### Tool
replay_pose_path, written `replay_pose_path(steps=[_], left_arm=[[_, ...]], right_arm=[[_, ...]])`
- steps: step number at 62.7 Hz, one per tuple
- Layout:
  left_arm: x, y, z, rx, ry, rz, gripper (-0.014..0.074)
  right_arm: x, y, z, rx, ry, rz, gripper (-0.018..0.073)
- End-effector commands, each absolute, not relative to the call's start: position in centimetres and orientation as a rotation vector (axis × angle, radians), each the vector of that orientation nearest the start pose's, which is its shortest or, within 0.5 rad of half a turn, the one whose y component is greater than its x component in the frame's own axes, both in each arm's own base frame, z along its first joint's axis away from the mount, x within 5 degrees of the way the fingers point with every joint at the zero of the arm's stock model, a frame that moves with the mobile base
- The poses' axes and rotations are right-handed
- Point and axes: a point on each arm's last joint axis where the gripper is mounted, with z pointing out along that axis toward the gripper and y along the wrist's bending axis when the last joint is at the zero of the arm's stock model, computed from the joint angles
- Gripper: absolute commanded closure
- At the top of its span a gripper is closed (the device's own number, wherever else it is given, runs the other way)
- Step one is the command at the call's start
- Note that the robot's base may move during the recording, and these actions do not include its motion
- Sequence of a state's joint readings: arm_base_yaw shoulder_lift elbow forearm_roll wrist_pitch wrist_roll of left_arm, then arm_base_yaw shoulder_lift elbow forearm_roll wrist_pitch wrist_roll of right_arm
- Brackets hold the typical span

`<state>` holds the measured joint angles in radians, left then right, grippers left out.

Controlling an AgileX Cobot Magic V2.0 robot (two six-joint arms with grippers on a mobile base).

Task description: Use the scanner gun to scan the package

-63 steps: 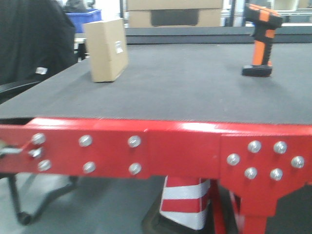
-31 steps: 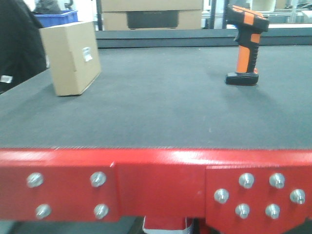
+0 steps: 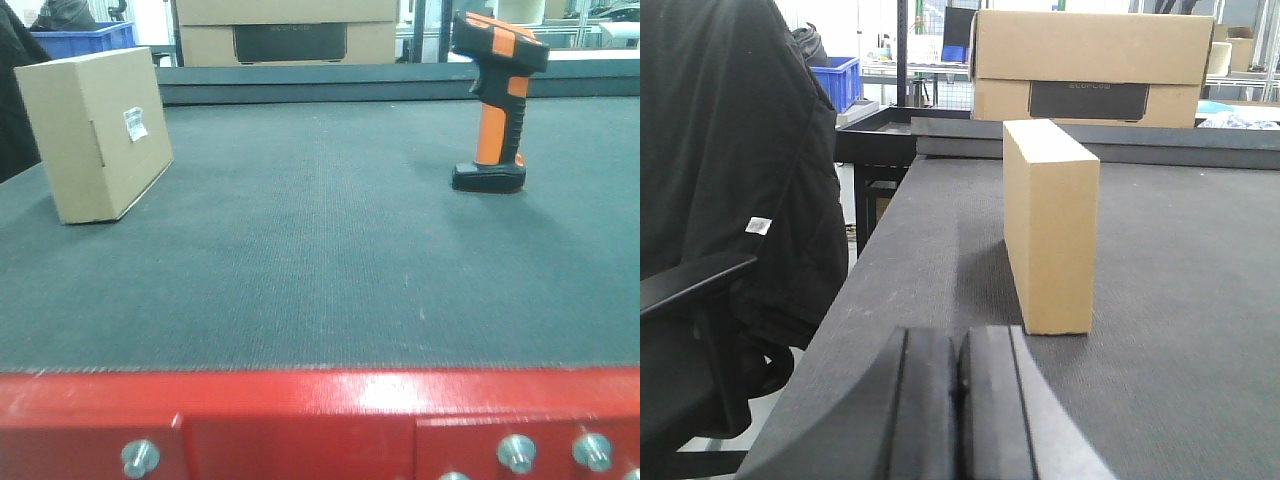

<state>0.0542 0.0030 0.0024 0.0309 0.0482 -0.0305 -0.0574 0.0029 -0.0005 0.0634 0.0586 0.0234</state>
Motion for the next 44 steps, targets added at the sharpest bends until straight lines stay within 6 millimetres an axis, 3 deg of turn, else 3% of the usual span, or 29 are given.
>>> replay_pose_path(steps=[1, 44], left_arm=[[5.63, 0.28, 21.00, -0.037, 1.519, 0.039, 0.0707], [5.63, 0.28, 21.00, -0.037, 1.519, 0.039, 0.0707]], right_arm=[[5.63, -0.32, 20.99, 0.113, 1.516, 0.026, 0.0724], [5.63, -0.32, 20.99, 0.113, 1.516, 0.026, 0.0724]])
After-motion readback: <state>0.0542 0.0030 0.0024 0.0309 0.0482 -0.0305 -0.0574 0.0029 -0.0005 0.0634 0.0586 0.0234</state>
